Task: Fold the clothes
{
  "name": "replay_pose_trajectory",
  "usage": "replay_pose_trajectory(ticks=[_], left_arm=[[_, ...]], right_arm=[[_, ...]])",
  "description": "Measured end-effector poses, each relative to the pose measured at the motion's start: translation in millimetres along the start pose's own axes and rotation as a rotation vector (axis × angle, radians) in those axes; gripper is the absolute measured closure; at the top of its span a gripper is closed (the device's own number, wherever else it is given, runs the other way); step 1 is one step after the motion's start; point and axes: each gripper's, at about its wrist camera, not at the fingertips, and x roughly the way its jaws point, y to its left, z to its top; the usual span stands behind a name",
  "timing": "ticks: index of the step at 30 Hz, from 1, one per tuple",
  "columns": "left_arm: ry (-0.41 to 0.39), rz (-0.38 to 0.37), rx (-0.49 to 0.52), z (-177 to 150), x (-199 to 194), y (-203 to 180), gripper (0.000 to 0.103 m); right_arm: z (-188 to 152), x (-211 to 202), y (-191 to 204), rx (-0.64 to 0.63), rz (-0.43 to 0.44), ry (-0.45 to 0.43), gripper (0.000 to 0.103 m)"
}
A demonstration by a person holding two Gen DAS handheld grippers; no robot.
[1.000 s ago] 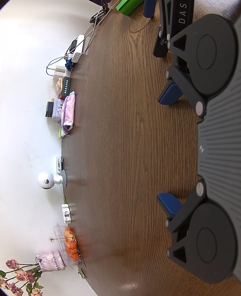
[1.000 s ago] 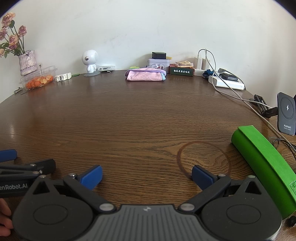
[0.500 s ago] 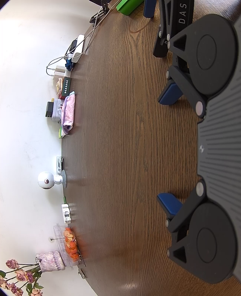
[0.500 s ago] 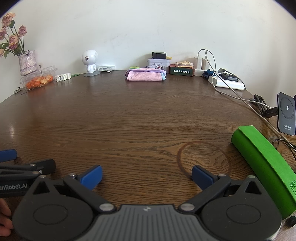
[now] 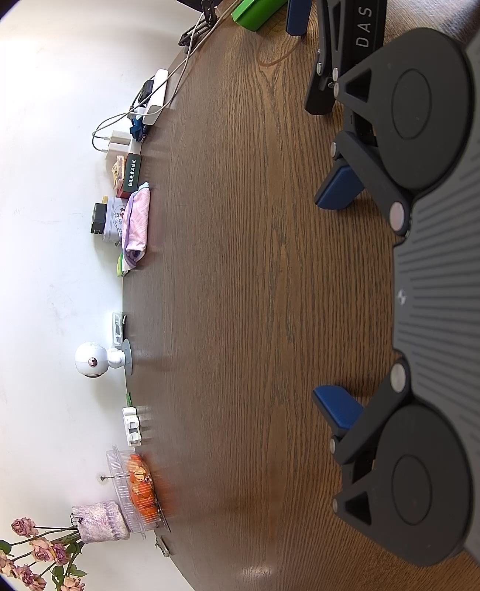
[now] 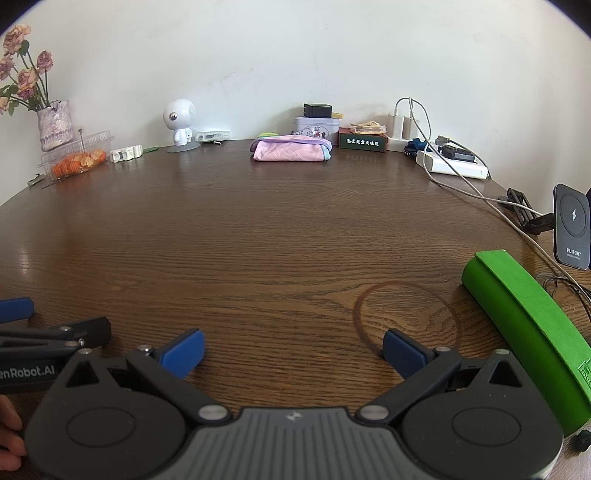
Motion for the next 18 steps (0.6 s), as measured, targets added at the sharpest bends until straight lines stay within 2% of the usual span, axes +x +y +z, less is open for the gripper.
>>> replay_pose_trajectory(ticks=[18], left_arm=[[0.0, -0.001, 0.001, -0.3, -0.2, -0.5, 0.0]], right_arm=[[-1.1, 0.4, 1.4, 0.001, -0.002, 0.0, 0.0]])
